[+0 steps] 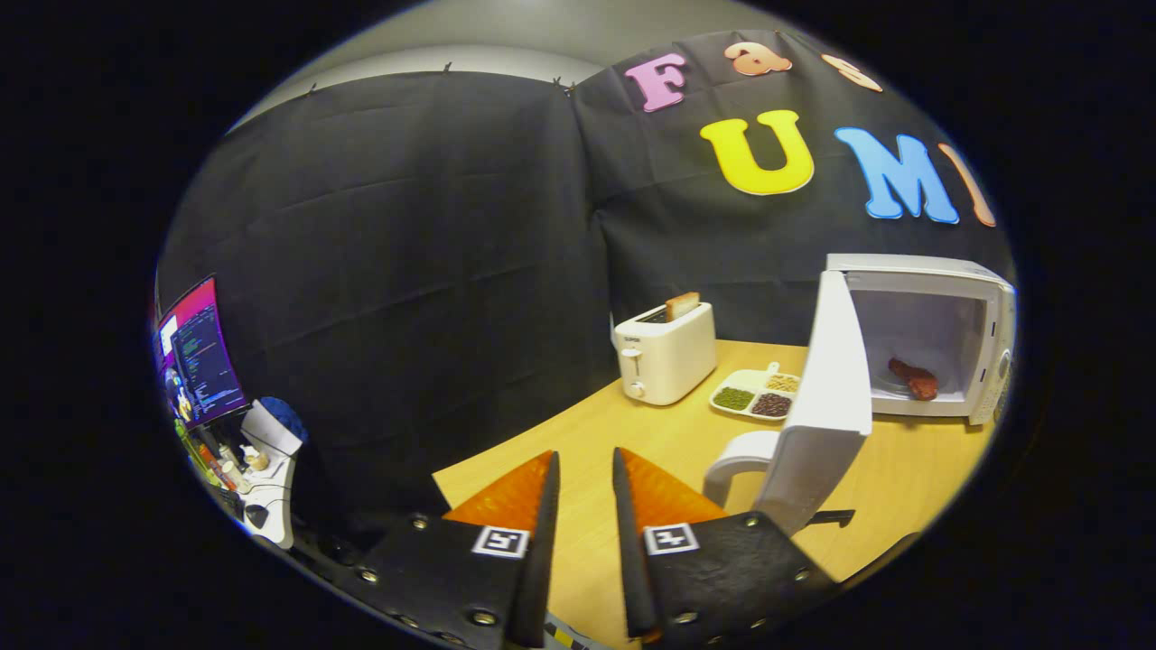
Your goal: Open the microwave, put the food inside, and close the microwave door.
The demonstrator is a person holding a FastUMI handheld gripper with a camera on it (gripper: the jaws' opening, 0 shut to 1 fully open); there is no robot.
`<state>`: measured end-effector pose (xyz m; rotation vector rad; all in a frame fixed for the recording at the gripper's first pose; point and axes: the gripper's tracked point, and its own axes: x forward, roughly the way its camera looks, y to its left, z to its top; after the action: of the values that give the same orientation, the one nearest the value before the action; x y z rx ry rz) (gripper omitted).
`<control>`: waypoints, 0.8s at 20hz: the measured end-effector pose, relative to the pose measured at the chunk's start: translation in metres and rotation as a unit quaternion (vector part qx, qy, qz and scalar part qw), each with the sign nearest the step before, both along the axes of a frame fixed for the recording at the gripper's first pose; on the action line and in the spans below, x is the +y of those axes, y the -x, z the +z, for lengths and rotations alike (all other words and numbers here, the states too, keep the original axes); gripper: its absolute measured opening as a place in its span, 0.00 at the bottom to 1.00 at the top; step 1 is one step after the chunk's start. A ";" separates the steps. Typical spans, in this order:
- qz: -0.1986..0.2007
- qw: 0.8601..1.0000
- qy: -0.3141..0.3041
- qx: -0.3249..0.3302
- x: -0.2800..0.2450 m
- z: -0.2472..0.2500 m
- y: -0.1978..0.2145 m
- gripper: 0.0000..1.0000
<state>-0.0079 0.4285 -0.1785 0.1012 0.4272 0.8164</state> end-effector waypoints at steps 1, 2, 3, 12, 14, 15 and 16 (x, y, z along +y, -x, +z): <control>-0.009 1.000 0.003 0.000 -0.005 -0.002 -0.005 0.27; -0.012 1.000 0.007 -0.001 -0.006 -0.003 -0.008 0.28; -0.014 1.000 0.016 -0.009 -0.010 -0.003 -0.014 0.28; -0.016 0.999 0.040 -0.029 -0.044 -0.002 -0.016 0.01; -0.022 0.998 0.042 -0.029 -0.056 -0.003 -0.015 0.00; -0.027 0.998 0.045 -0.032 -0.062 -0.002 -0.015 0.00; -0.032 0.997 0.053 -0.035 -0.068 -0.002 -0.015 0.00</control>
<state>0.0075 0.3606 -0.1803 -0.0125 0.3980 0.7309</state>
